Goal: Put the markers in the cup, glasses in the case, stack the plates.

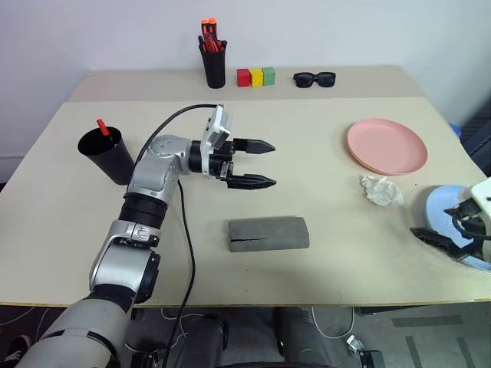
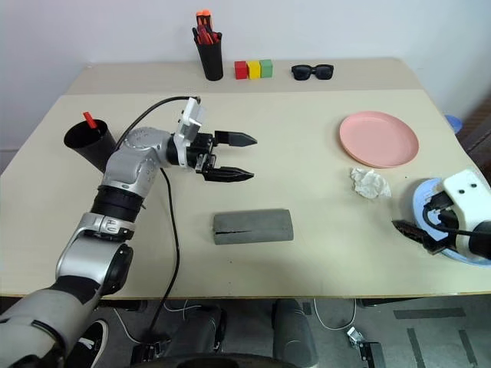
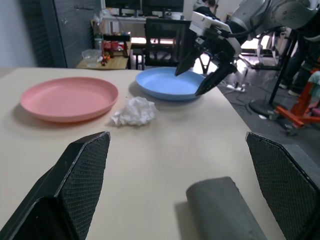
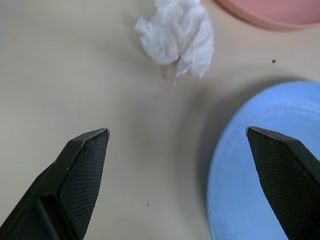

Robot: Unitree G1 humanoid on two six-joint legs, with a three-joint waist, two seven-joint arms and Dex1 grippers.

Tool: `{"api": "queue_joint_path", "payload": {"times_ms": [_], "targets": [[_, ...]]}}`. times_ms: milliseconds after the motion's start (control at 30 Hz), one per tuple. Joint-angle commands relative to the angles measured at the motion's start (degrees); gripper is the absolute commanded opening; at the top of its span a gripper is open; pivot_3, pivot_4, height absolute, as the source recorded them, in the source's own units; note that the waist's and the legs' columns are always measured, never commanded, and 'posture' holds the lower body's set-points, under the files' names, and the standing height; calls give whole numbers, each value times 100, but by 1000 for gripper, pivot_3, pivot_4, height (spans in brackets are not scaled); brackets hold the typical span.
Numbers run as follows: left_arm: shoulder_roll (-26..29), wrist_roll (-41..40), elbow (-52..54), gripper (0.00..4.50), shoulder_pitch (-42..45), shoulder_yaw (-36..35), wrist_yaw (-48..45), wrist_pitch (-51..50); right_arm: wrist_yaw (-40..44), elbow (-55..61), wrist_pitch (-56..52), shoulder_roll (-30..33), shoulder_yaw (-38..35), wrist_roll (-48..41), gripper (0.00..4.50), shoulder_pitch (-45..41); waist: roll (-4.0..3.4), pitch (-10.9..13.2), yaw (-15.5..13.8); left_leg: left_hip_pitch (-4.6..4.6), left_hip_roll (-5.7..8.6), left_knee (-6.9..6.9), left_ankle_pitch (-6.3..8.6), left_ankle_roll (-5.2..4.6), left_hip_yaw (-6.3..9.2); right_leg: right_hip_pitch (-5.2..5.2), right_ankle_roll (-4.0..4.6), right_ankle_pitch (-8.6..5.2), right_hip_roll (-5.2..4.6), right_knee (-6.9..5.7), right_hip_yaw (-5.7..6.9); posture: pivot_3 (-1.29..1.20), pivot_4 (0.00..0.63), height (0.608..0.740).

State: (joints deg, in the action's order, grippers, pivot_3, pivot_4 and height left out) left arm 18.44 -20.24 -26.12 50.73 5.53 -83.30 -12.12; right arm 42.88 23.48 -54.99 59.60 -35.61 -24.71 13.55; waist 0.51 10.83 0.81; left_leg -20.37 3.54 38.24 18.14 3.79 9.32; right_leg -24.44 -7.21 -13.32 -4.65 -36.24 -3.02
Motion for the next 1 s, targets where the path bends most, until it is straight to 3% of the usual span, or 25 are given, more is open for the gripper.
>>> {"api": "queue_joint_path", "payload": {"times_ms": [33,367,733,867,1000], "targets": [[90,22,450,4465,-320,-151,188,570,-206,-83,339,-119,20,250,4500,-117,0,0,1,1,-1,0,0,0,0,0,0,0,0,0,0,0,150,740],[586,-365,2333,4465,-1940,-525,1091,271,-242,-568,880,-167,330,639,4500,-275,-3,-2,-28,0,-4,0,-1,2,0,0,2,1,-1,3,-2,0,150,740],[829,-601,3046,4465,-2424,-576,1559,-29,-471,-1256,596,-337,671,718,4500,-517,-5,-3,-18,3,-3,-1,-1,2,-2,6,3,3,0,5,-2,0,150,740],[850,-610,3092,4500,-2412,-511,1584,-34,-523,-1398,356,-407,637,593,3246,-688,-6,-3,-18,3,-3,-1,-1,2,-3,6,4,3,0,6,-2,0,150,740],[855,-627,3104,4500,-2377,-464,1625,-40,-487,-1401,274,-427,698,605,1136,-663,-6,-4,-19,3,-3,-1,-1,2,-3,6,4,3,0,6,-2,0,150,740]]}}
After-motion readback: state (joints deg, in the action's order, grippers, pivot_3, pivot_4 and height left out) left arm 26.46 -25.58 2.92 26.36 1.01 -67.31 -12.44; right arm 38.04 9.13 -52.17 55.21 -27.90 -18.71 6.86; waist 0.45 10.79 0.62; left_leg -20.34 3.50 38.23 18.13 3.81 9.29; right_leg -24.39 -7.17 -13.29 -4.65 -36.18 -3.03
